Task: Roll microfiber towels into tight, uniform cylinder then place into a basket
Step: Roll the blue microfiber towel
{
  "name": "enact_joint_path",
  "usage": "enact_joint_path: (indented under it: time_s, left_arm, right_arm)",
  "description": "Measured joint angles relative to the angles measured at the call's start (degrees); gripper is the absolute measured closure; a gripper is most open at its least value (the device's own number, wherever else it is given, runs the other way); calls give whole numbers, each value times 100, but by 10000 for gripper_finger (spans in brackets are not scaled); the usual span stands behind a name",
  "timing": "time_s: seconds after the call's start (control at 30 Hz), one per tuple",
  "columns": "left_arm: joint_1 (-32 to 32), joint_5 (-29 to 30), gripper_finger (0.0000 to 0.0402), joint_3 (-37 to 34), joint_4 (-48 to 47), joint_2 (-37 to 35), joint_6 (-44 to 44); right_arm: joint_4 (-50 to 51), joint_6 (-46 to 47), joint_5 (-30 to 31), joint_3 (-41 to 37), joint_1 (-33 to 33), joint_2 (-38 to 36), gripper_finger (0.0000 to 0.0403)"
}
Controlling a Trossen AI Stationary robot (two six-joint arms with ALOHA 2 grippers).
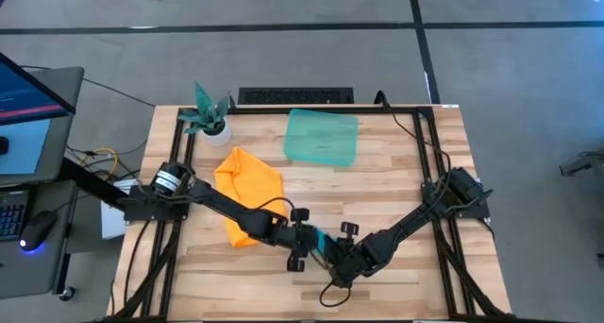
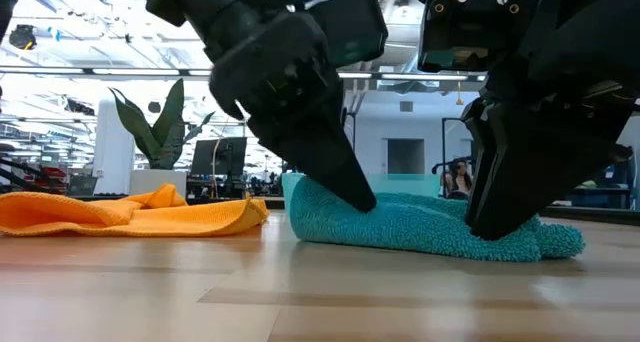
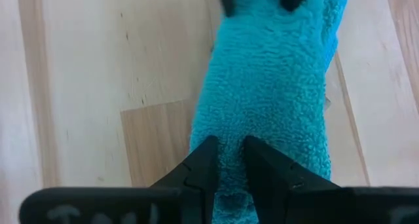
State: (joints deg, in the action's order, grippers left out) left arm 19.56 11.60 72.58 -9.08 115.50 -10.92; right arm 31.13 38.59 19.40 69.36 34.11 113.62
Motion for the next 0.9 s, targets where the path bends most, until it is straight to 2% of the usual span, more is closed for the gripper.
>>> enact_joint_path:
  time_s: [0.7,0.9]
  left_arm:
    - [-193,65,272,-1,94,415,-968]
    - [-182,51,272,-1,55,428,-1600]
  right_arm:
    - [-37,-6,26,11,106,0,301]
    - [235,-153,8,-4,135,-148,301]
